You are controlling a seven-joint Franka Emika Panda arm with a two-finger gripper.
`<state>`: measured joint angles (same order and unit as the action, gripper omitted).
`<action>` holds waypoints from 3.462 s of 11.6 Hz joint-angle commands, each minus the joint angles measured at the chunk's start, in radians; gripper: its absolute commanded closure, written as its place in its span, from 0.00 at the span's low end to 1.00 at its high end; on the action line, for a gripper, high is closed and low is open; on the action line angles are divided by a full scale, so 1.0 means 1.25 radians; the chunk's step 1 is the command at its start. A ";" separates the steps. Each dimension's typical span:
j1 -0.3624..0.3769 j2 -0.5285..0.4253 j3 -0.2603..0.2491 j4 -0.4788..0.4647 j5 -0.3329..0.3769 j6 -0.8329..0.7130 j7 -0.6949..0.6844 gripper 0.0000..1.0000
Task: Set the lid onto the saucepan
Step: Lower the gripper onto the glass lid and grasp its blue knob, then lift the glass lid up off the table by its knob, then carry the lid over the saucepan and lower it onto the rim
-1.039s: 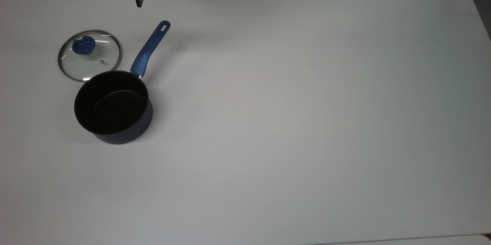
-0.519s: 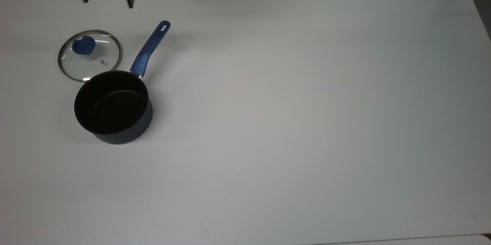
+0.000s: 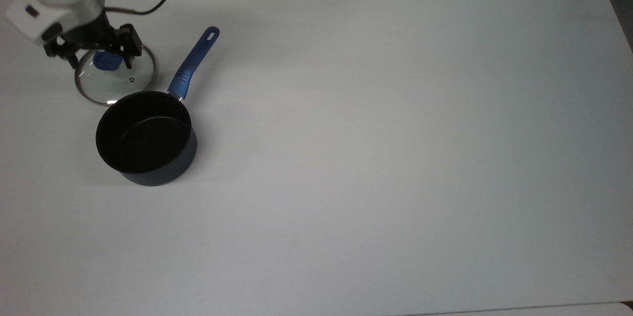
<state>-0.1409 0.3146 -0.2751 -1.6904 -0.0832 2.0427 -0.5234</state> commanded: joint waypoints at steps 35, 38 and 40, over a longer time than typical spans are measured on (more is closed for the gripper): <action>0.060 0.150 0.020 0.292 0.087 -0.127 0.033 0.61; 0.080 0.153 0.034 0.292 0.087 -0.130 0.044 0.62; 0.080 0.158 0.032 0.292 0.081 -0.144 0.038 0.62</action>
<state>-0.0469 0.5017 -0.2266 -1.3596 0.0063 1.9243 -0.4819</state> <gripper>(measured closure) 0.330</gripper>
